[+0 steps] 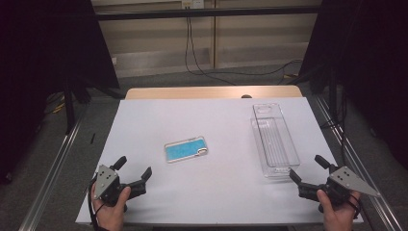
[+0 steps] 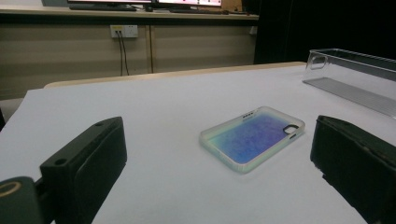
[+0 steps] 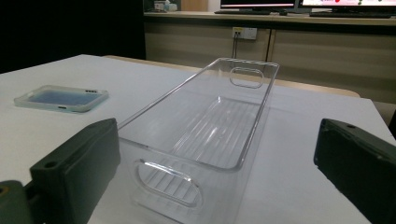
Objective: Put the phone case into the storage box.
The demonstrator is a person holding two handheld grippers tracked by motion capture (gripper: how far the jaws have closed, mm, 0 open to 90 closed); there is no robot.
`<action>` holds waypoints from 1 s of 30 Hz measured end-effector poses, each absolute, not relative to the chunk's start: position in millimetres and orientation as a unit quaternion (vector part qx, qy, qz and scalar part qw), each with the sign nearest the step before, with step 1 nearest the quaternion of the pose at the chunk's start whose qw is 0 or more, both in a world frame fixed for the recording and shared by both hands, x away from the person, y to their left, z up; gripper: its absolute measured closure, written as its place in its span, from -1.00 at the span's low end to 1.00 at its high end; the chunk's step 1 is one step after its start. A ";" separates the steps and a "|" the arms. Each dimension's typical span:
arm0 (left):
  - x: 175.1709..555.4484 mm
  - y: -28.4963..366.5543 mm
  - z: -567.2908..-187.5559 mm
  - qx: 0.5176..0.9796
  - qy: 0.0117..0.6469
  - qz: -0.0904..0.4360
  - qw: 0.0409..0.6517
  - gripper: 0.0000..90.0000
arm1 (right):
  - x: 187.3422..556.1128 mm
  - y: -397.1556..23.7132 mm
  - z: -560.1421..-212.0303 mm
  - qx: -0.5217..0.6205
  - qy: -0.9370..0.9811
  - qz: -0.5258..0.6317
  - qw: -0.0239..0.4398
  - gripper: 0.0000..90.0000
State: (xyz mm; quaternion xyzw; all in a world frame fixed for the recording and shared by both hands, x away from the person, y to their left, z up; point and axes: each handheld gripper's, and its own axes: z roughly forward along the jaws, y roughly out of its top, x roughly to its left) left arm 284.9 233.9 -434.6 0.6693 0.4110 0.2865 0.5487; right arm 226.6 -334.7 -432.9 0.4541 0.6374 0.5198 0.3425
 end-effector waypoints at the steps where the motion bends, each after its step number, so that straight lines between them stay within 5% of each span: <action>1: 284.7 233.2 -434.4 0.669 0.410 0.289 0.548 -0.92 | 226.6 -334.7 -432.9 0.454 0.637 0.520 0.342 -1.00; 30: 288.9 226.7 -435.0 0.681 0.404 0.273 0.547 -0.92 | 228.5 -333.6 -433.1 0.450 0.636 0.525 0.343 -1.00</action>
